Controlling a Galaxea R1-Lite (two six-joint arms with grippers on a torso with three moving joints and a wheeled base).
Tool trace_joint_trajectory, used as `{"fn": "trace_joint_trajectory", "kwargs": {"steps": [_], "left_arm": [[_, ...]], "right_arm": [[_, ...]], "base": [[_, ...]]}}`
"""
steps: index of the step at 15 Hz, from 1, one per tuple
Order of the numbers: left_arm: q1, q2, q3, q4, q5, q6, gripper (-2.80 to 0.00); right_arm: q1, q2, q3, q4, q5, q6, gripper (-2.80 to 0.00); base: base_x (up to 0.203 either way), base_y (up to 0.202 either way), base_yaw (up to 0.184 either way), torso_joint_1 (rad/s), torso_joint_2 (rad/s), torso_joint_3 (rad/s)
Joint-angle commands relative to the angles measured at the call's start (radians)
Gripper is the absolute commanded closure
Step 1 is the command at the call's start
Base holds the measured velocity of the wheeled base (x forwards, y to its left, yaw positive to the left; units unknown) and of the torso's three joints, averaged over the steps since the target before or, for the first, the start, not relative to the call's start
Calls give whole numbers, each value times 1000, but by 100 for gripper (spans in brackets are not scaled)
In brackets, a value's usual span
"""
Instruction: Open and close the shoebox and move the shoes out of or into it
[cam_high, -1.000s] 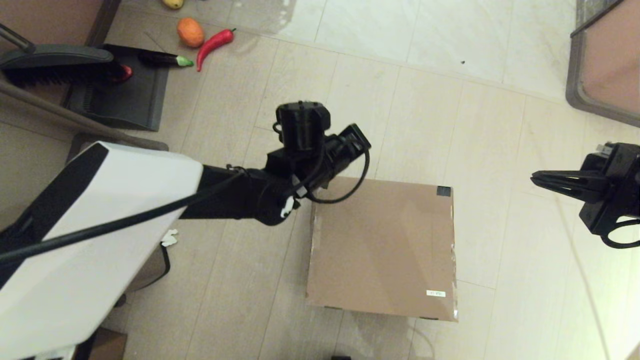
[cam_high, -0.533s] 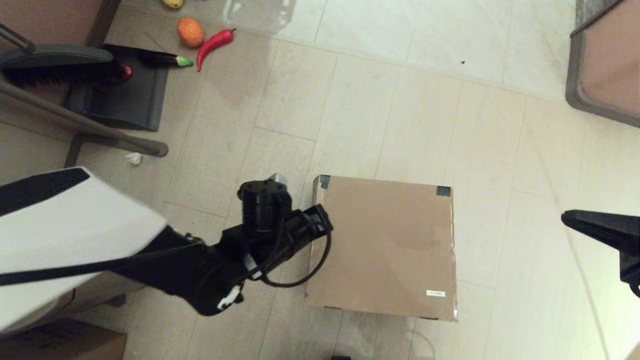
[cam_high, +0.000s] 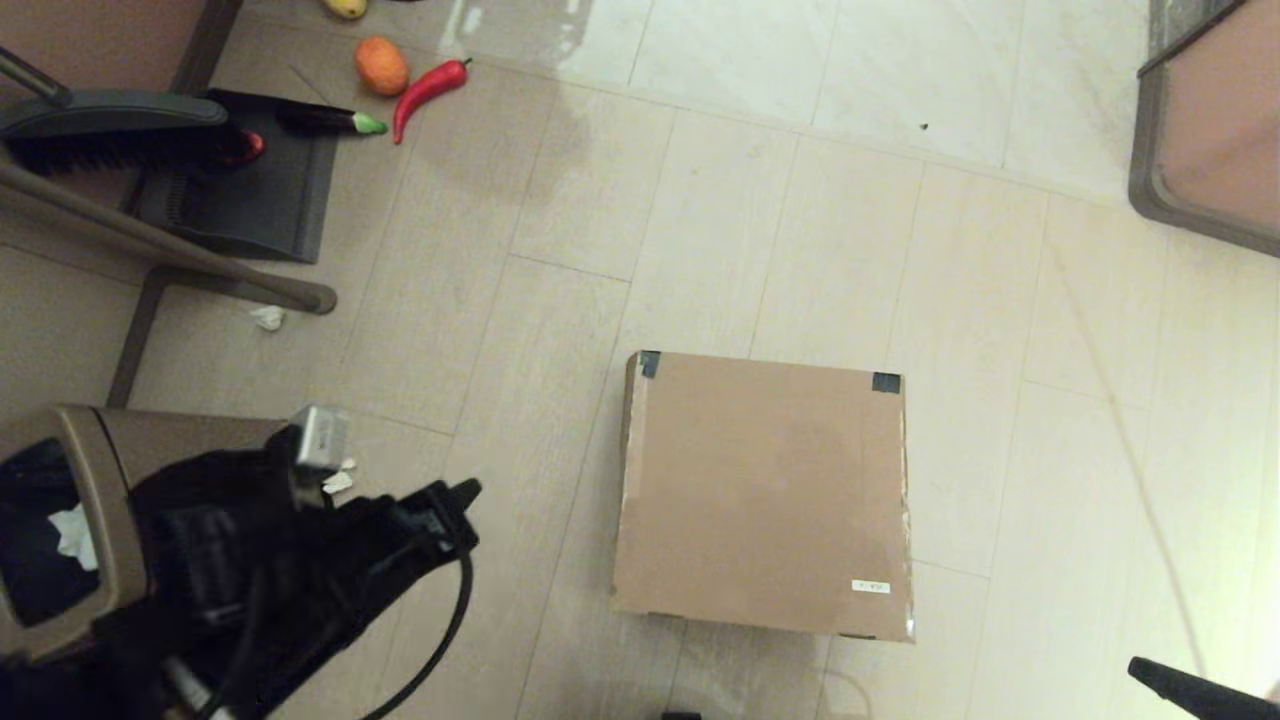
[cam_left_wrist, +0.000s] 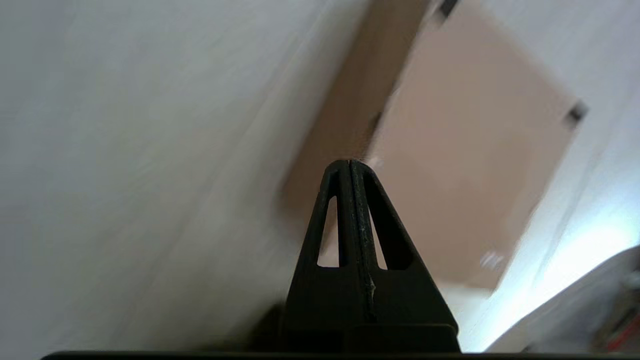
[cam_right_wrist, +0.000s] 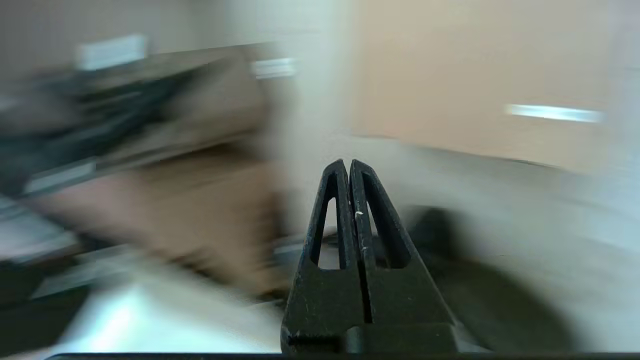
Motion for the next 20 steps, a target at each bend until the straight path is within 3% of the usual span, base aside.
{"fn": "trace_joint_trajectory", "kwargs": {"steps": [1, 3, 5, 7, 9, 11, 13, 17, 20], "left_arm": [[83, -199, 182, -10, -4, 33, 0], [223, -304, 276, -6, -30, 71, 0], [346, -370, 299, 12, -47, 95, 0], [369, -432, 306, 28, -75, 151, 0], [357, -504, 306, 117, -186, 260, 0], [355, -609, 306, 391, -252, 368, 0], [355, -762, 306, 633, -269, 466, 0], [388, -1113, 275, 1127, -254, 563, 0], [511, -1222, 260, 1204, -244, 590, 0]], "right_arm": [[-2, -66, 9, 162, -173, -154, 0], [4, -105, 10, 395, -396, -368, 0], [50, -119, 3, 487, -610, -509, 0], [94, -123, -4, 559, -784, -627, 0], [115, -134, -53, 740, -818, -704, 0], [209, -155, -65, 762, -819, -723, 0], [280, -229, -68, 764, -824, -719, 0], [284, -462, -45, 765, -941, -691, 0], [304, -601, -32, 766, -976, -657, 0]], "base": [[0, 0, 0, 0, 0, 0], [0, 0, 0, 0, 0, 0], [0, 0, 0, 0, 0, 0], [0, 0, 0, 0, 0, 0], [0, 0, 0, 0, 0, 0], [0, 0, 0, 0, 0, 0], [0, 0, 0, 0, 0, 0], [0, 0, 0, 0, 0, 0], [0, 0, 0, 0, 0, 0]]}}
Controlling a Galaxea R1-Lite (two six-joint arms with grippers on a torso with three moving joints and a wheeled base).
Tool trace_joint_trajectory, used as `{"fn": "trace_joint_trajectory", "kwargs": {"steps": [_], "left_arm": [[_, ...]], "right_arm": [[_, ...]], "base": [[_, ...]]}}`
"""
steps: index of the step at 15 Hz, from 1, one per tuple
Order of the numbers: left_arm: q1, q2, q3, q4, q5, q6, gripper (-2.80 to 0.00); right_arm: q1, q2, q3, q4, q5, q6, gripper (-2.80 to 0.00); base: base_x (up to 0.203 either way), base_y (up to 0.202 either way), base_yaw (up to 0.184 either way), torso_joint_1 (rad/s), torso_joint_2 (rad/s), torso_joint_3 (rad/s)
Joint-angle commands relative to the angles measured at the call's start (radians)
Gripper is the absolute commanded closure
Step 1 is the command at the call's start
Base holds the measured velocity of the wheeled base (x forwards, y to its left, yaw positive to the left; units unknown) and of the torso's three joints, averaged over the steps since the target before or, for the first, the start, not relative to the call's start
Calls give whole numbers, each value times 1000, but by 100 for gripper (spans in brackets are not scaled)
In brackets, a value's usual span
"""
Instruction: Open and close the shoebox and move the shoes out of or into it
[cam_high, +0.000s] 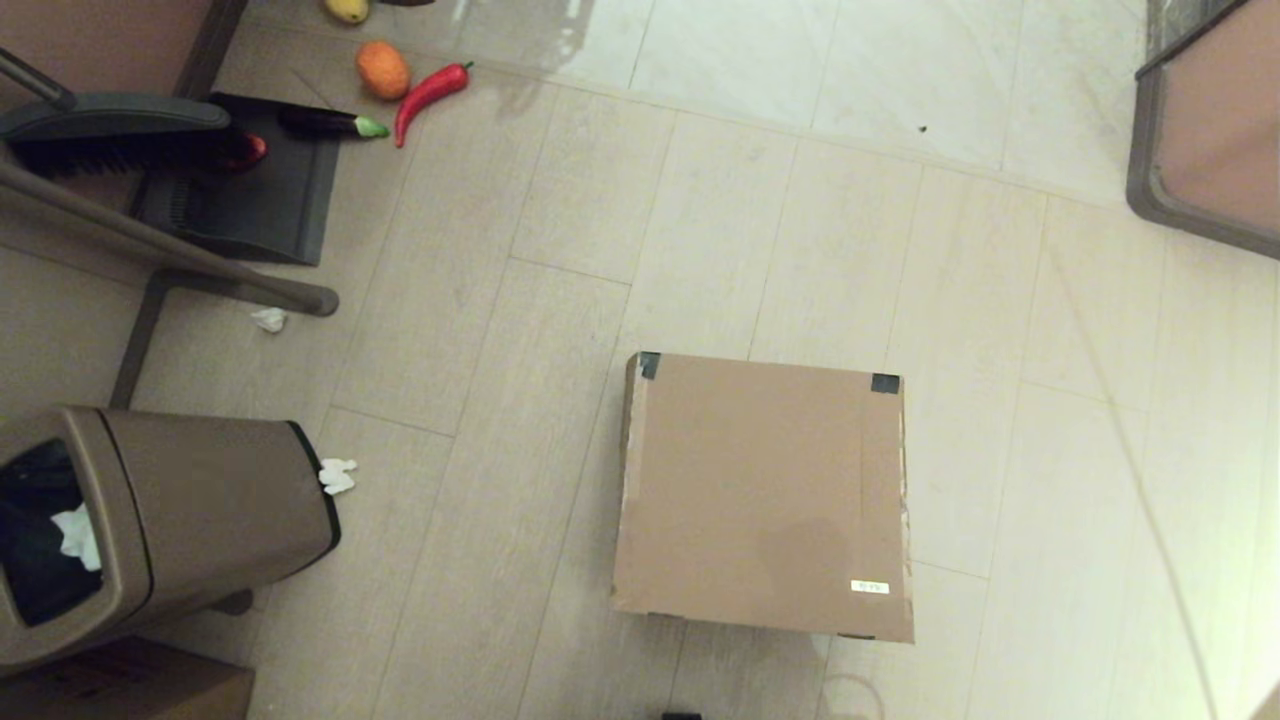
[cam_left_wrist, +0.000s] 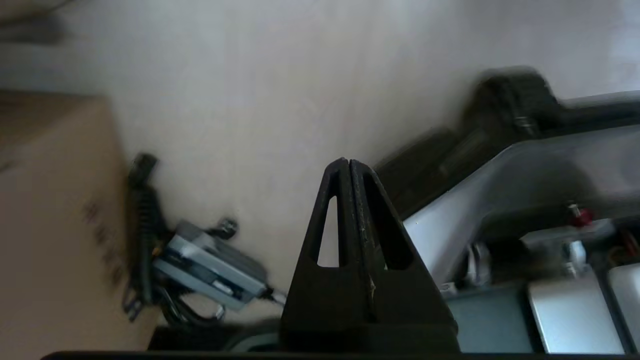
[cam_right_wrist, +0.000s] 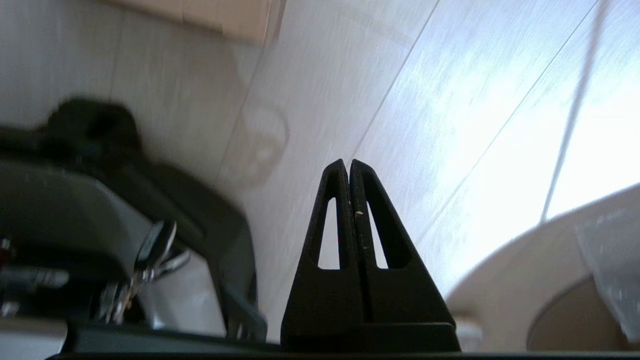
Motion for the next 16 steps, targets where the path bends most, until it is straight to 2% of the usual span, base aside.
{"fn": "trace_joint_trajectory", "kwargs": {"steps": [1, 6, 8, 10, 14, 16], "left_arm": [[67, -165, -9, 41, 0, 19, 0], [70, -483, -5, 30, -31, 58, 0], [69, -485, 9, -12, -55, 85, 0], [69, -485, 9, -12, -48, 86, 0], [69, -485, 12, -13, -31, 25, 0], [69, -485, 12, -13, 6, -23, 0]], "right_arm": [[17, -124, 3, -1, -4, 0, 0], [45, -315, 3, 2, -2, 5, 0], [45, -314, 2, 4, -8, 16, 0], [45, -314, 2, 9, -10, 60, 0], [45, -314, 9, -7, -34, 85, 0], [45, -314, 18, -36, -53, 144, 0]], "base": [[0, 0, 0, 0, 0, 0], [0, 0, 0, 0, 0, 0], [0, 0, 0, 0, 0, 0], [0, 0, 0, 0, 0, 0], [0, 0, 0, 0, 0, 0], [0, 0, 0, 0, 0, 0]]}}
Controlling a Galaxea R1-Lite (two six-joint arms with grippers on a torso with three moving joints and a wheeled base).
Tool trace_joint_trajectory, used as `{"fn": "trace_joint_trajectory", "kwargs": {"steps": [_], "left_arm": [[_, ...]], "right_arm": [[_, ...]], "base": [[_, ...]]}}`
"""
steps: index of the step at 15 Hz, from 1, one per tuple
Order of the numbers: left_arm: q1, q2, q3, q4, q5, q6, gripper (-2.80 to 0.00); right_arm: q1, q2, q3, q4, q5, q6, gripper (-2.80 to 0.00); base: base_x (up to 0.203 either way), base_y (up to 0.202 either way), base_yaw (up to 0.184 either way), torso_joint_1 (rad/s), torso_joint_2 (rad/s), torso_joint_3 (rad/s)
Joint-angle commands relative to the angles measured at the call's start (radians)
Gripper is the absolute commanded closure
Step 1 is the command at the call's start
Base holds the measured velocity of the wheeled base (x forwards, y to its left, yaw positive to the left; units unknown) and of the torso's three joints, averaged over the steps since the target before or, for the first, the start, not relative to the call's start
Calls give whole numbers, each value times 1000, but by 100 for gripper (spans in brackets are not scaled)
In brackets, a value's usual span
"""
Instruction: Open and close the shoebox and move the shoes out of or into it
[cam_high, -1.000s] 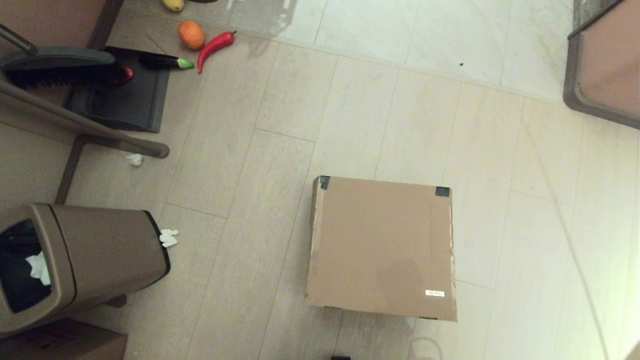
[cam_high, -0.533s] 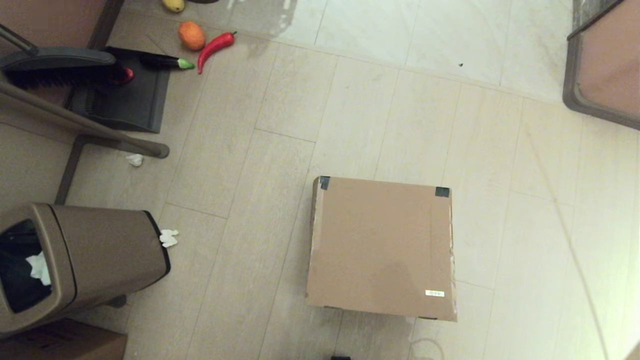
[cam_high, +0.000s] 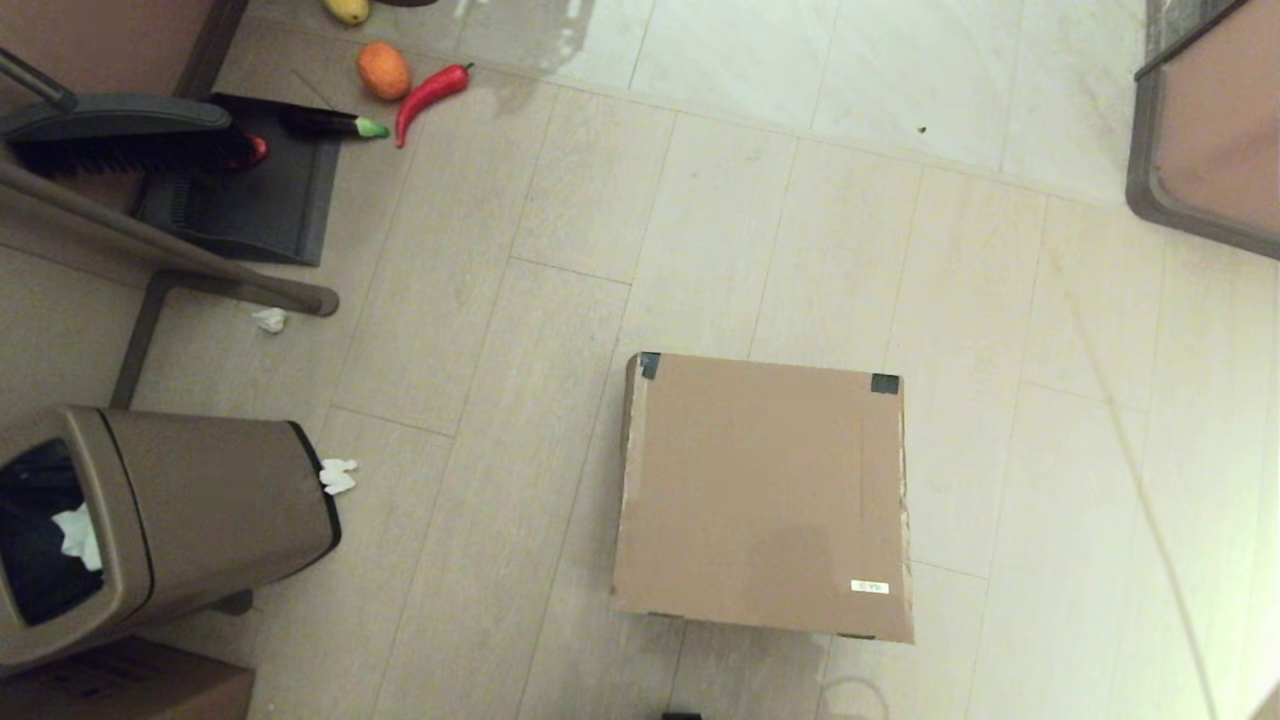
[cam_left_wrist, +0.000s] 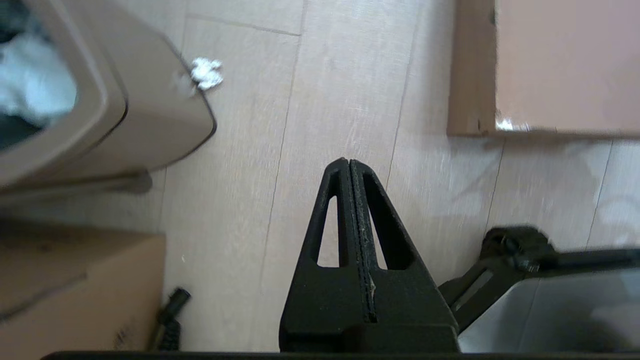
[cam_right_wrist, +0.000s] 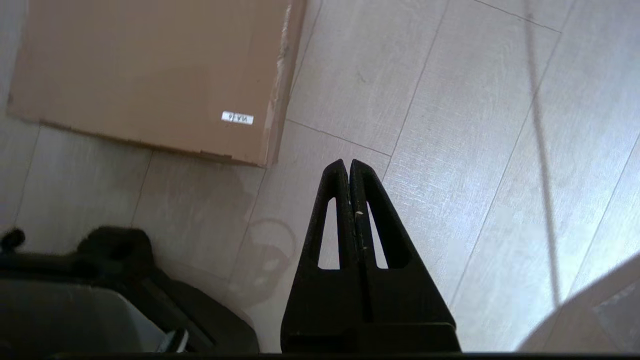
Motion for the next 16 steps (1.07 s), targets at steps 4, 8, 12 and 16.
{"fn": "trace_joint_trajectory", "kwargs": {"steps": [4, 8, 12, 16], "left_arm": [[0, 2, 3, -6, 18, -22, 0], [0, 2, 3, -6, 18, -22, 0], [0, 2, 3, -6, 18, -22, 0], [0, 2, 3, -6, 18, -22, 0]], "right_arm": [[0, 4, 2, -7, -1, 16, 0], [0, 4, 2, -6, 4, -9, 0], [0, 4, 5, -7, 5, -14, 0], [0, 4, 4, -6, 41, -119, 0]], "base": [[0, 0, 0, 0, 0, 0], [0, 0, 0, 0, 0, 0], [0, 0, 0, 0, 0, 0], [0, 0, 0, 0, 0, 0]]}}
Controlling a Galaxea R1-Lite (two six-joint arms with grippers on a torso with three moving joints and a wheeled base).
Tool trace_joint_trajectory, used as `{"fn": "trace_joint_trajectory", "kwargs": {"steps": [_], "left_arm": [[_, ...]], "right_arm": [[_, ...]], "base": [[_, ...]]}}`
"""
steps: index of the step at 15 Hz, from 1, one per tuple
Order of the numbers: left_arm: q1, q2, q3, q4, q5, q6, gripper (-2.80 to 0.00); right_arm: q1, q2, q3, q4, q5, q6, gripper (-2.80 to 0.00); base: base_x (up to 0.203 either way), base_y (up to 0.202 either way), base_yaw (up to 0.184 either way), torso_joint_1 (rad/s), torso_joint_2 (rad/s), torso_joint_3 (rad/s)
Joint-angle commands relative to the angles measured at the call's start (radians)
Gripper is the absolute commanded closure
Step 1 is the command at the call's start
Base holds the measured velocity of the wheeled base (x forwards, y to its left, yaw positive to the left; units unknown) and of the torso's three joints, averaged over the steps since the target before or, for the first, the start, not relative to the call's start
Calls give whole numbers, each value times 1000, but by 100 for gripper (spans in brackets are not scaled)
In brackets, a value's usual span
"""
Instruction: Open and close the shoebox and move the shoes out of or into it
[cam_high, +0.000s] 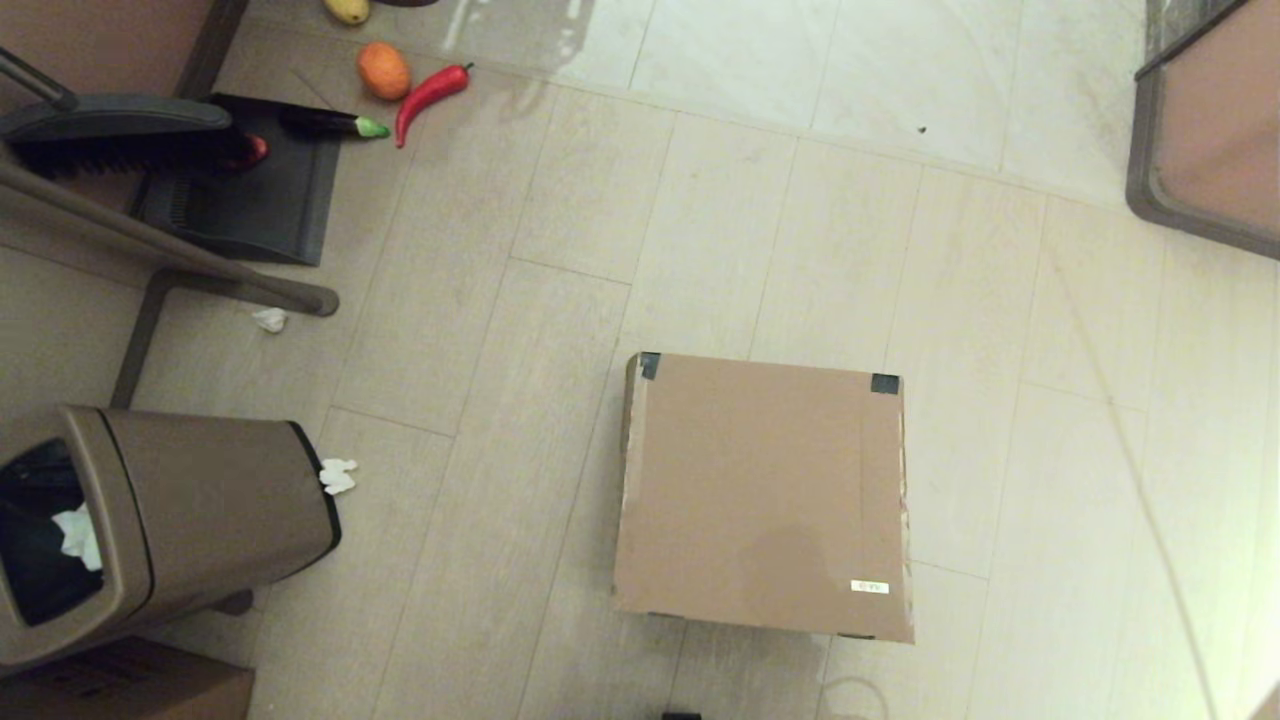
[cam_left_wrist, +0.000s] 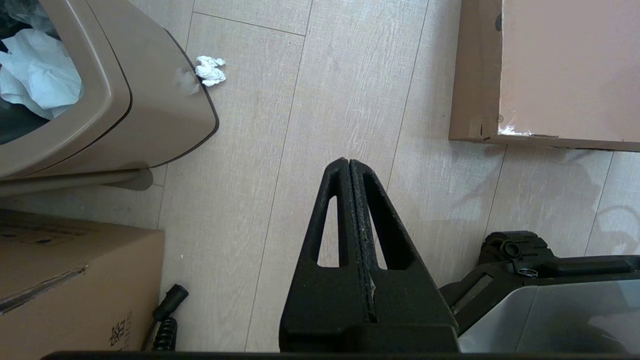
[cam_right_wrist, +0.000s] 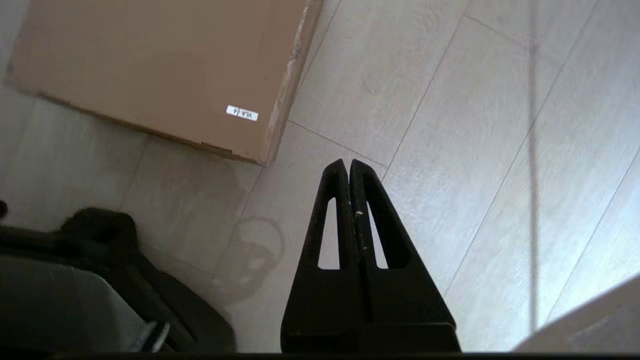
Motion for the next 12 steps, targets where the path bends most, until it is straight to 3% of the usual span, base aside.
{"fn": "trace_joint_trajectory", "kwargs": {"steps": [1, 4, 8, 12], "left_arm": [[0, 4, 0, 0, 0, 0, 0], [0, 4, 0, 0, 0, 0, 0], [0, 4, 0, 0, 0, 0, 0], [0, 4, 0, 0, 0, 0, 0]], "right_arm": [[0, 4, -2, 2, 9, -41, 0], [0, 4, -2, 2, 7, -42, 0], [0, 4, -3, 2, -48, 138, 0], [0, 4, -3, 2, -55, 143, 0]], "base": [[0, 0, 0, 0, 0, 0], [0, 0, 0, 0, 0, 0], [0, 0, 0, 0, 0, 0], [0, 0, 0, 0, 0, 0]]}}
